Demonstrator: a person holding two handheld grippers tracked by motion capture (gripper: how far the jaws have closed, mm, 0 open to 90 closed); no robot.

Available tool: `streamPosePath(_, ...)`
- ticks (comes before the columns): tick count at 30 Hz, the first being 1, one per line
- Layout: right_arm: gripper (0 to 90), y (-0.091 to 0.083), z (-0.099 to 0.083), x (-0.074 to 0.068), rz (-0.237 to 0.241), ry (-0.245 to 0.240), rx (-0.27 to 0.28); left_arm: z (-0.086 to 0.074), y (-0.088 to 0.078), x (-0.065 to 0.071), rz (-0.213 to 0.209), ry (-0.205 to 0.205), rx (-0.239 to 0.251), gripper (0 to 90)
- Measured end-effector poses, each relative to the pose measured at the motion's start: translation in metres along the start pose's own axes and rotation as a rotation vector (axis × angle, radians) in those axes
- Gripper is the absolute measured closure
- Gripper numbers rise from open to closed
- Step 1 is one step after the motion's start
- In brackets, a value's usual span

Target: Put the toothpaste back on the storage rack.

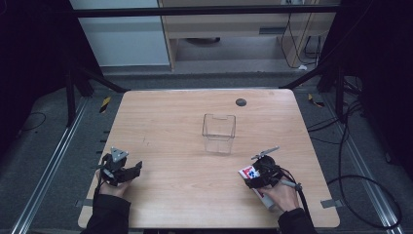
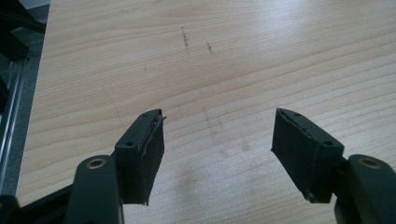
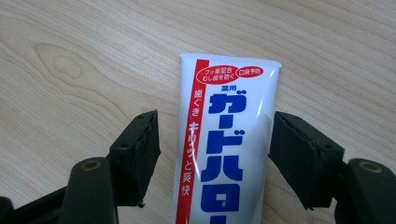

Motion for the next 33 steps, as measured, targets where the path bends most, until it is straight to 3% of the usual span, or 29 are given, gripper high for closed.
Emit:
streamPosePath(25,36.7,0.012,-0.007,0.007,-0.026,0.004,-0.051,-0.001,0.001,0.001,-0.004,0.006,-0.011,33.1)
streamPosePath(29,40.0,0.012,-0.007,0.006,-0.054,0.000,-0.055,-0.001,0.001,0.001,-0.005,0.004,-0.010,33.1)
streamPosePath(33,43.7,0.011,-0.007,0.005,-0.053,0.007,-0.054,-0.001,0.001,0.001,-0.005,0.005,-0.010,33.1)
Point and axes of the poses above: each handheld gripper's, and its own axes: y roughly forward along the jaws, z roughly out of its top, x roughly to its right, the point moved 10 cm from there along y, roughly forward along the jaws, and after that the axes turned 11 degrees about z, right-handed, at the moved point
